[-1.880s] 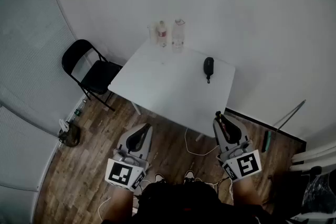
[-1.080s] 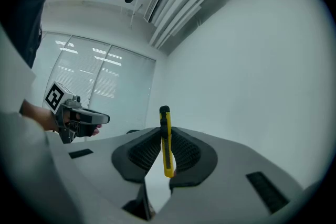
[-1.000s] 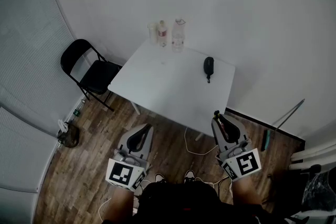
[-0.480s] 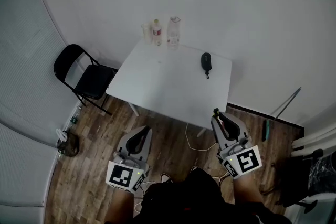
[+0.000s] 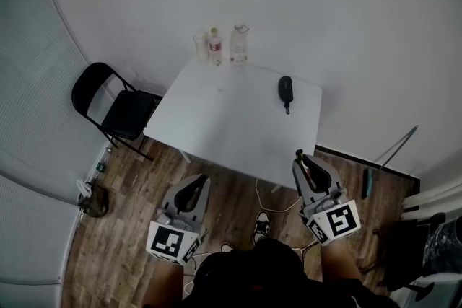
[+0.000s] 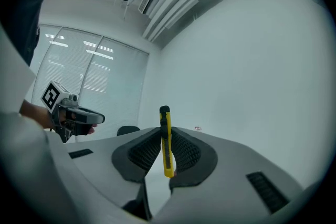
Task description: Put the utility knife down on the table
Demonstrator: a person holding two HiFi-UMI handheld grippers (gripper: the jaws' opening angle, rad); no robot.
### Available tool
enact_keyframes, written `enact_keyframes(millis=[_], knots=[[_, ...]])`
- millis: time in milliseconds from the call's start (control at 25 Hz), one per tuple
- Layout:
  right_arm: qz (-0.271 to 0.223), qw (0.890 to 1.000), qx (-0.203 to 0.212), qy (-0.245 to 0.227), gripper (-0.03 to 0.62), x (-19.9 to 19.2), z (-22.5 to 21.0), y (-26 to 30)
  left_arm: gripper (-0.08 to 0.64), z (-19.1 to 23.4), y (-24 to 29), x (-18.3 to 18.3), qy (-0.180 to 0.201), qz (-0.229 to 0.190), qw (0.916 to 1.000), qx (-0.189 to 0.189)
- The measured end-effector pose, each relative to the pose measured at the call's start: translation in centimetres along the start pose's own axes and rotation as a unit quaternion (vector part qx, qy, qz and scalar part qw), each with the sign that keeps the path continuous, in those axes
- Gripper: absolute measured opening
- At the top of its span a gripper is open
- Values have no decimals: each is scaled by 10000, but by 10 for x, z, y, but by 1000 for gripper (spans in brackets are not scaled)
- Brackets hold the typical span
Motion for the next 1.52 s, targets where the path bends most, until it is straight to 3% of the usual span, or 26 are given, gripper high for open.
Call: enact_keyframes(millis=[720,1040,1320,1520], knots=[[102,9977,580,335,71,-85,-137,111,31,11,154,5,-84,96,9976,683],[392,9961,633,466,71,-106,-132,154,31,35,155,-3,-191,259,9970,708],[1162,9886,878,389,71,-139,-111,216,31,70,154,-3,-245,390,9973,580],[1778,9760,1205,371,71,-176,-90,260,31,90,147,-12,-351,545,9959,638]])
Point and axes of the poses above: the fingertips, and each gripper's own axes: y forward along the fingers, z to its left, x out of its top, the point moved 9 cm from there along -y, backward along the fingers, and after that the axes turned 11 degrees about -y, right-handed, at the moved point
